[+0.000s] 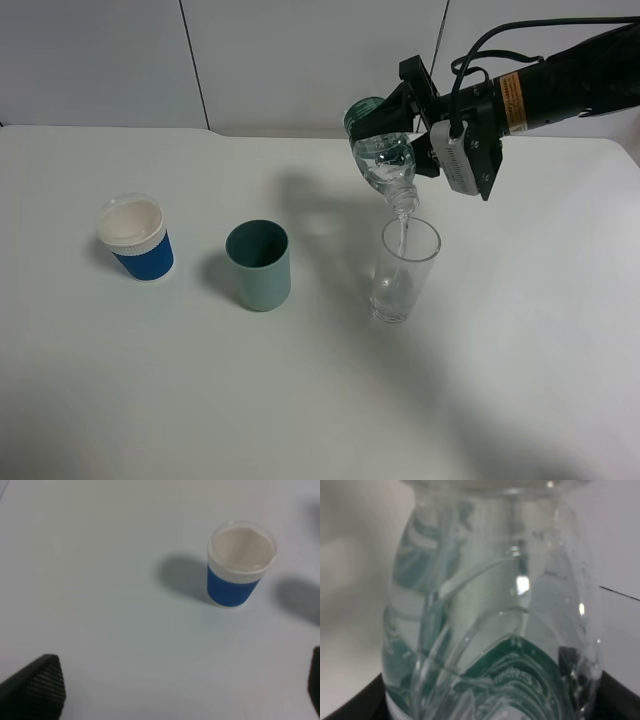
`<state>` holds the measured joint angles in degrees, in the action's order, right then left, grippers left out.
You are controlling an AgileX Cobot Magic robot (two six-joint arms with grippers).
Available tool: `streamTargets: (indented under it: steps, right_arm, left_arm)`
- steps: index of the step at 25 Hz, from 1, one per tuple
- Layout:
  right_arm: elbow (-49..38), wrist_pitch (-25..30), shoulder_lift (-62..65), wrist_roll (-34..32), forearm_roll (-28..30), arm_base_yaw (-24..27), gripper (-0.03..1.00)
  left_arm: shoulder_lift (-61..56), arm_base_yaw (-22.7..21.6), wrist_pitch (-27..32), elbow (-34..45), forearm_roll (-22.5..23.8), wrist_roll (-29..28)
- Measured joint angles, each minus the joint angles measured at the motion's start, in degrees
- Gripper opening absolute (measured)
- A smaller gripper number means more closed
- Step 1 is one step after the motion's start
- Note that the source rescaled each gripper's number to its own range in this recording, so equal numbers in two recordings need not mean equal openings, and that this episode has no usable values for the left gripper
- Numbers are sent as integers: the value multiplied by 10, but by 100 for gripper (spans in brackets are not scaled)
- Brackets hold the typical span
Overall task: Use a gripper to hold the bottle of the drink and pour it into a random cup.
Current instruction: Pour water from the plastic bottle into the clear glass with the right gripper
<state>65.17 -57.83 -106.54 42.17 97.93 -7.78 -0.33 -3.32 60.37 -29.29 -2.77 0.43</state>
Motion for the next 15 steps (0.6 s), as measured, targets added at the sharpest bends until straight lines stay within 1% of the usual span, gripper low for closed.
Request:
streamTargets:
  steps: [15]
  right_arm:
    - [0, 0, 9, 4, 0, 0, 1]
  left_arm:
    - [0, 0, 0, 0, 0, 0]
